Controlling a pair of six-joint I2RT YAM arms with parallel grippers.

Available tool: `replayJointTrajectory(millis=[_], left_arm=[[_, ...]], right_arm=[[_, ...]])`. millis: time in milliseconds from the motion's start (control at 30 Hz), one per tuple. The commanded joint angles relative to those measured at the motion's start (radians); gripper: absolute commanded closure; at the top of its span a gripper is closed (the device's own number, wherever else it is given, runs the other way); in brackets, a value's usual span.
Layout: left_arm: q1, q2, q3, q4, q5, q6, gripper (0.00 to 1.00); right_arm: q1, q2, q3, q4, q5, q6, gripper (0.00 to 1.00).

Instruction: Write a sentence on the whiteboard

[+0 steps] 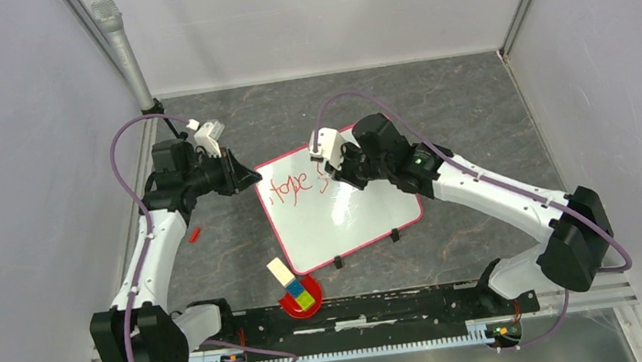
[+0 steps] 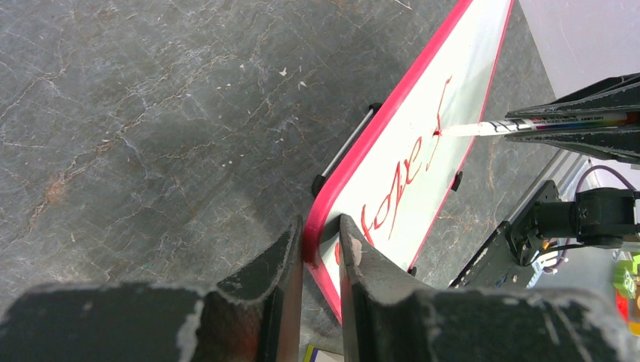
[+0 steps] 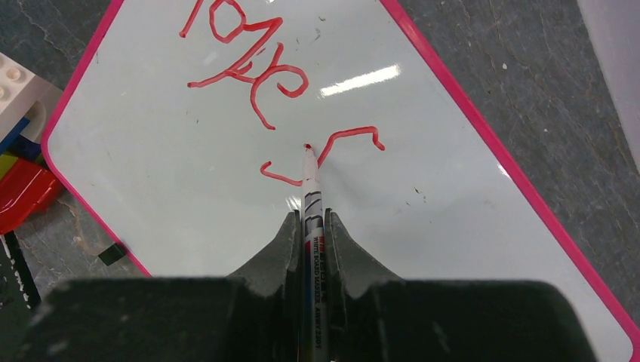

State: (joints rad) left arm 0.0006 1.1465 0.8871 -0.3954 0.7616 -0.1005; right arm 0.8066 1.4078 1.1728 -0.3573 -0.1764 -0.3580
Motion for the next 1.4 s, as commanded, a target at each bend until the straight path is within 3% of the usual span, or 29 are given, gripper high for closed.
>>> replayJointTrajectory(millis=[0,867,1367], left_arm=[[-0.003,-0.004,-0.002,-0.036,-0.008,0.047,0.97],[-0.002,-0.002,-0.003,-0.037,-0.008,0.046,0.98],[-0.003,-0.008,-0.008,-0.037,-0.014,0.047,0.97]], right_arm=[[-0.024,-0.010,0.033,0.020,0.026,-0.020,1.00],[-0.067,-0.081,0.010,0.001,-0.026,-0.055,1.00],[-0.070,-0.038,0.010,0.015,0.003,-0.061,1.00]])
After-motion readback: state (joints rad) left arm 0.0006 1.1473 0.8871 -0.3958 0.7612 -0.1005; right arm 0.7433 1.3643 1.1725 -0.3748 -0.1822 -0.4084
